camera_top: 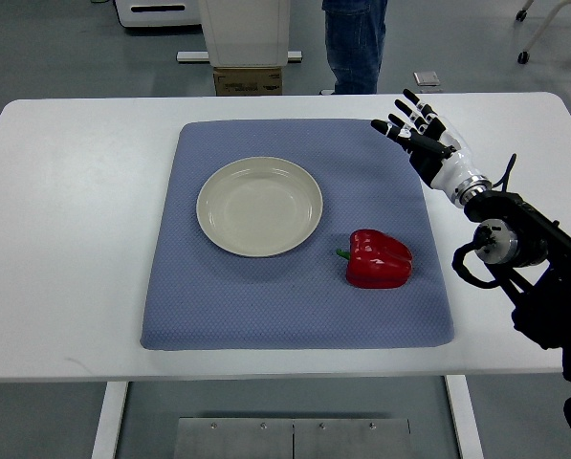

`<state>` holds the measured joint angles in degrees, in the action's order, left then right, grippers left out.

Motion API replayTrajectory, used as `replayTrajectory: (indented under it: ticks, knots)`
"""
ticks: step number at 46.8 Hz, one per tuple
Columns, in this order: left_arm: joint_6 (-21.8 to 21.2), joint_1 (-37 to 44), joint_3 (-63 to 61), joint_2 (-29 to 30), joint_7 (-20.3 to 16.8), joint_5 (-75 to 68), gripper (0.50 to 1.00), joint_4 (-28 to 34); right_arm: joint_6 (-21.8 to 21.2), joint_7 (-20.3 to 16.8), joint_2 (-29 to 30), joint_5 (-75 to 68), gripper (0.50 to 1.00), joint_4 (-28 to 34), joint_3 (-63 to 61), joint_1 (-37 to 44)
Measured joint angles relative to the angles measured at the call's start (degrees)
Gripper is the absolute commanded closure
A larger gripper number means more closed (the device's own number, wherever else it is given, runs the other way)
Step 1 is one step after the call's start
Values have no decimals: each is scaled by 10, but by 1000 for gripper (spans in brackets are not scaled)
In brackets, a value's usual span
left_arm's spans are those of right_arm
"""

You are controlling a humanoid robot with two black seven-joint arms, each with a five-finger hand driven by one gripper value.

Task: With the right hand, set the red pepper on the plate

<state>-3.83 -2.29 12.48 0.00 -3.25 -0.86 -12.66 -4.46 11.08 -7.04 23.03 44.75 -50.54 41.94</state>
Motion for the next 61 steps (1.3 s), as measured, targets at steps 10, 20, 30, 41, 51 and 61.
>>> replayTrajectory:
  ticks: [10,20,30,41,51,61]
  knots:
    - [0,0,0,0,0,0,500,0,0,0,0,0,500,1,0,7]
    - [0,0,0,0,0,0,500,0,-1,-2,-1,1,500,1,12,8]
    - [0,0,0,0,0,0,500,0,-1,0,-6,1,500,1,12,4]
    - [0,0,0,0,0,0,500,0,-1,0,-20,1,500,3,13,4]
    - [0,0,0,0,0,0,500,0,-1,-2,-25,1,502,5,12,7]
    - [0,0,0,0,0,0,500,0,-10,-9,-51,3,509,23,31,14]
